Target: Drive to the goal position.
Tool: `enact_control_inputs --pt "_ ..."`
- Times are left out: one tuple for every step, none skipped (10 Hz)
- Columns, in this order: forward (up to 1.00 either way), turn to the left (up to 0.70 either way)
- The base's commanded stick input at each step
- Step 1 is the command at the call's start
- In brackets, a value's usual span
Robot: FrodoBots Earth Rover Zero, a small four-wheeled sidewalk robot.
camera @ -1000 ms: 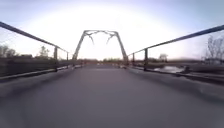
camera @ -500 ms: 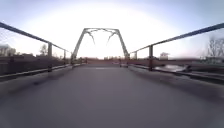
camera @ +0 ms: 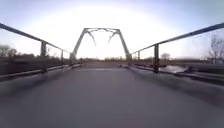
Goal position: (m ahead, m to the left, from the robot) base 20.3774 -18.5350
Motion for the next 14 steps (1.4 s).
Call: enact_control_inputs --pt "1.0 0.01" --pt "1.0 0.01" --pt "1.0 0.01" --pt "0.42 0.01" --pt "0.06 0.01" --pt "0.0 0.0" --pt "0.05 0.0" --pt "0.12 0.01" --pt "1.0 0.01" --pt "1.0 0.01" --pt "1.0 0.01" --pt "1.0 0.01" --pt "1.0 0.01" --pt "1.0 0.01"
